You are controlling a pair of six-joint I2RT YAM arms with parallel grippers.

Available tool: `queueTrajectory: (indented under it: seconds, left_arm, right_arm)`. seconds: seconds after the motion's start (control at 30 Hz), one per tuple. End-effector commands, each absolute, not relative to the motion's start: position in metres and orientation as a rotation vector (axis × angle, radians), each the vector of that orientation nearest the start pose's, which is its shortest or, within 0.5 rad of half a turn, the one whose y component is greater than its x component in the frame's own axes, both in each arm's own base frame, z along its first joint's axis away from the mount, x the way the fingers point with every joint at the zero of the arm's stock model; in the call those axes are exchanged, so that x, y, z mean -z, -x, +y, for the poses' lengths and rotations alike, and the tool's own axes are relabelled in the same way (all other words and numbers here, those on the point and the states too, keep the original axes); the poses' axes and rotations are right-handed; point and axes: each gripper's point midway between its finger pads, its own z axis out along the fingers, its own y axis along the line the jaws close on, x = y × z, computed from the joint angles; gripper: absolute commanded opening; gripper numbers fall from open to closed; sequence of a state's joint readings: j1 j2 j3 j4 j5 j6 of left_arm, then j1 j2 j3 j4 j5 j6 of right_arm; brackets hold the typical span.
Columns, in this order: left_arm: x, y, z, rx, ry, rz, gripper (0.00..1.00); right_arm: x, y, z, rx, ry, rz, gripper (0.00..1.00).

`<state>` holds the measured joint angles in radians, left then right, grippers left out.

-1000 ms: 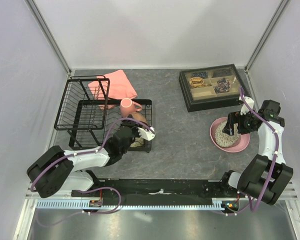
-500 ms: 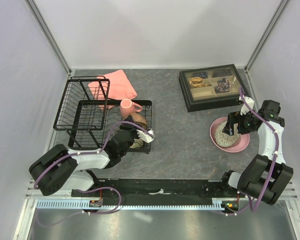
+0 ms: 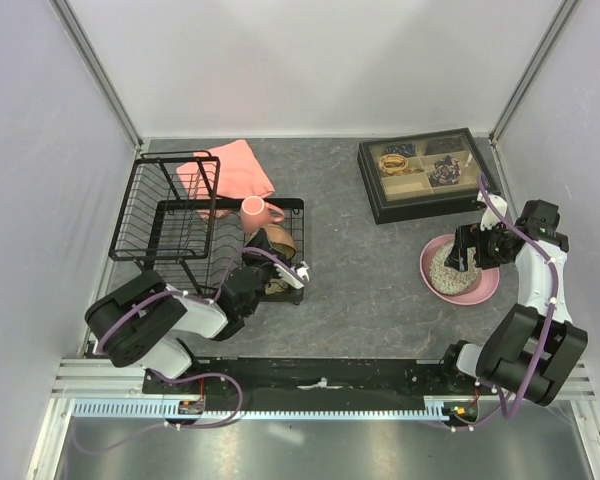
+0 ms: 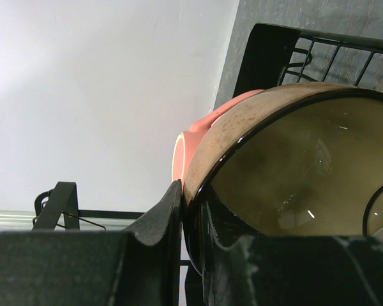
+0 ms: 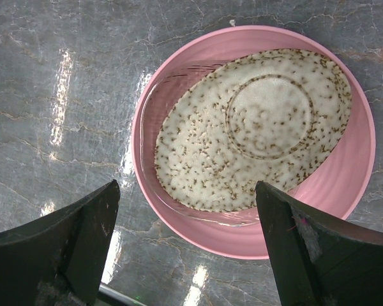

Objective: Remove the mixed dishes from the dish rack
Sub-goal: Pick up the bowl from the dish rack.

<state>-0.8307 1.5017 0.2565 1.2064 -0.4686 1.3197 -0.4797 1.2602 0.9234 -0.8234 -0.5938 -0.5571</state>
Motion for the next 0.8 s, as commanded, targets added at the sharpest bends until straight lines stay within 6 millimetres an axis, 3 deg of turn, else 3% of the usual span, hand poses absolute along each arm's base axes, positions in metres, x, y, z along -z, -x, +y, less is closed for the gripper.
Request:
queueTrajectory:
  seconds: [0.0,0.3,0.57,0.77]
  left_arm:
    - [-0.180,-0.319,-0.179,-0.753,-1.105,1.024,0.02]
    - [-0.174,-0.314,-0.175,-0.719,-1.119,1.055,0.02]
    - [-0.187,-0.314,-0.172,-0.768,-1.070,0.991,0.01]
    - [-0.184,-0.315,-0.173,-0.813,-1.059,0.952,0.02]
  right_arm:
    - [-0.113,-0.263,-0.046,-0.389,0.278,2.453,0.95]
    - [-0.113,-0.263,-0.046,-0.391,0.274,2.454,0.95]
    - [-0.113,-0.263,-0.046,-0.389,0.274,2.453,0.95]
    - [-0.113,-0.263,-0.046,-0.389,0.274,2.453,0.95]
